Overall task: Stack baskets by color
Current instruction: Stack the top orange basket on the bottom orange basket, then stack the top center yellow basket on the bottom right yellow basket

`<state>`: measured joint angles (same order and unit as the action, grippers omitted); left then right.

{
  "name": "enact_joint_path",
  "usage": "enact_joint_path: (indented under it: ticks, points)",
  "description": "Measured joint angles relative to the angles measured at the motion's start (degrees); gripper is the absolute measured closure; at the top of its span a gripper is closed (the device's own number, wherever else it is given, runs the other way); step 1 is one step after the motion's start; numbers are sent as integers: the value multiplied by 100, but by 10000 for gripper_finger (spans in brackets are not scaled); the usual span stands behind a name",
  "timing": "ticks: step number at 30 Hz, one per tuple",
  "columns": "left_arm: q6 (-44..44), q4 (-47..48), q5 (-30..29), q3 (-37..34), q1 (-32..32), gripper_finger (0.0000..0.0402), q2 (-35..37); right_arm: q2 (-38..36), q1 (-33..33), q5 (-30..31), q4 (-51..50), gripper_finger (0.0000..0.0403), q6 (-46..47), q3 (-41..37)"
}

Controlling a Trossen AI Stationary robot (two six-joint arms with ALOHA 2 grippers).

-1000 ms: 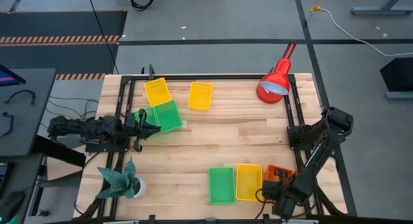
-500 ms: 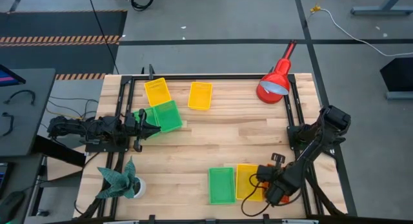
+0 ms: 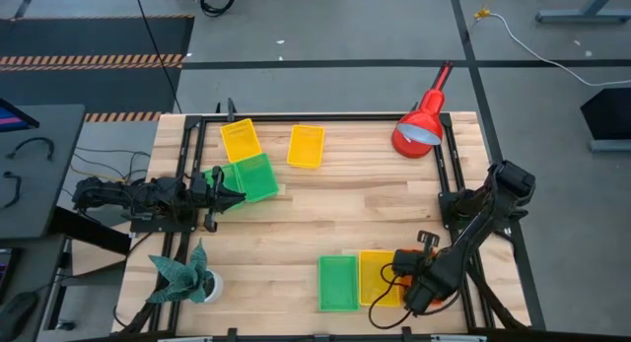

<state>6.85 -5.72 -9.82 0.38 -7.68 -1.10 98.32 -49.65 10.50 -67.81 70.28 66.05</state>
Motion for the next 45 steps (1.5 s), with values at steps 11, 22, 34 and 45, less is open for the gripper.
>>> enact_joint_path:
  ticks: [11,22,34,45]
  points:
    - [0,0,0,0,0,365,0,-21,1640,1383,201,391,-2700,1795]
    - [1,0,2,-2,-1,368,0,100,5228,-212,5574,337,-7437,674]
    - [1,-20,0,0,-2,373,-113,1353,6617,-886,5491,198,-8160,1087]
    - [0,13,2,0,0,363,-114,1878,6581,-712,5572,305,-8773,1247]
